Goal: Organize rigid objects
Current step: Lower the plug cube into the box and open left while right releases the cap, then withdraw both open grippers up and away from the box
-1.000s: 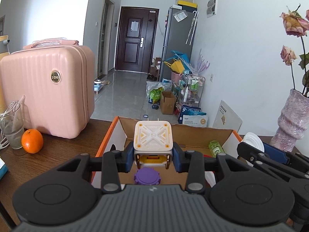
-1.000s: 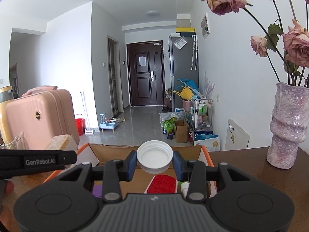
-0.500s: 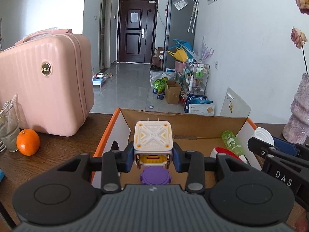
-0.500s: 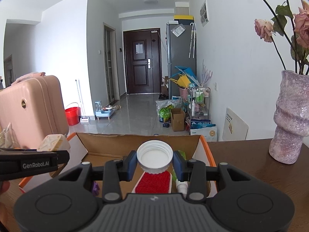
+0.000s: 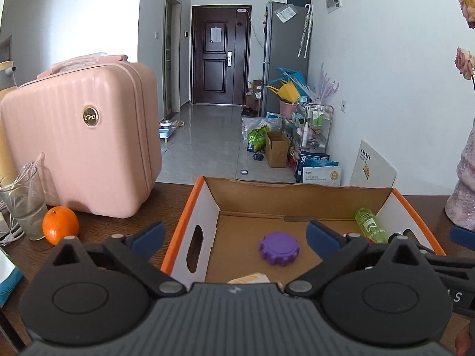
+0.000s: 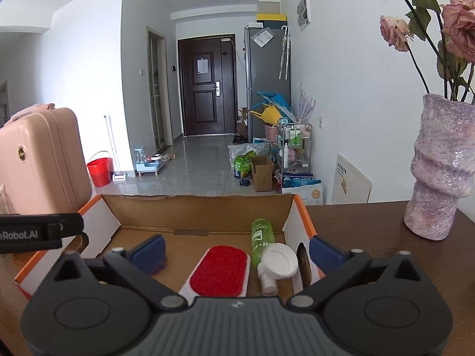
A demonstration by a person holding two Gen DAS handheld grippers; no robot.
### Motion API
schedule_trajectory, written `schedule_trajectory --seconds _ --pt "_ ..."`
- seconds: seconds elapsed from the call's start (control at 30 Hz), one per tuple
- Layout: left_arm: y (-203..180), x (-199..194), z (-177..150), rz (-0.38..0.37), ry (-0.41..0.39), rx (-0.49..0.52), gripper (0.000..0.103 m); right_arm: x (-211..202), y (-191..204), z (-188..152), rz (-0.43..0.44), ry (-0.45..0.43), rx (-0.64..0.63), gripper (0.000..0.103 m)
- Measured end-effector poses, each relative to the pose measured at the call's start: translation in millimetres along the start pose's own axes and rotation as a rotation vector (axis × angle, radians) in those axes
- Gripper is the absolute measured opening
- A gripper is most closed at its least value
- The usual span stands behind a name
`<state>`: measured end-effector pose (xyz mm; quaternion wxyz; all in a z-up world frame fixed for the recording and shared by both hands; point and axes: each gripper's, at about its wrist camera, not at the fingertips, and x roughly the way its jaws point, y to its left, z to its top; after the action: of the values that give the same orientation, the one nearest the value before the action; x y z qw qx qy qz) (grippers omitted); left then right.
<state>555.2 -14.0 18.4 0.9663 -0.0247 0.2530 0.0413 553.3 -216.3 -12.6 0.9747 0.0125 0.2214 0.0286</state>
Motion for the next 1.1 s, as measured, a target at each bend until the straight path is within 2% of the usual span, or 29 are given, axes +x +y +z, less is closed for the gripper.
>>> schedule_trajectory --seconds 0.6,1.1 --pt "1.5 -5.3 0.0 -0.001 0.002 -0.018 0.103 -9.3 3.6 1.3 -0.007 -0.014 0.0 0.103" --pt "12.5 -40.2 -5.9 -0.005 -0.033 -0.021 0.103 -39.5 5.3 -3.5 0.006 -0.026 -0.023 0.103"
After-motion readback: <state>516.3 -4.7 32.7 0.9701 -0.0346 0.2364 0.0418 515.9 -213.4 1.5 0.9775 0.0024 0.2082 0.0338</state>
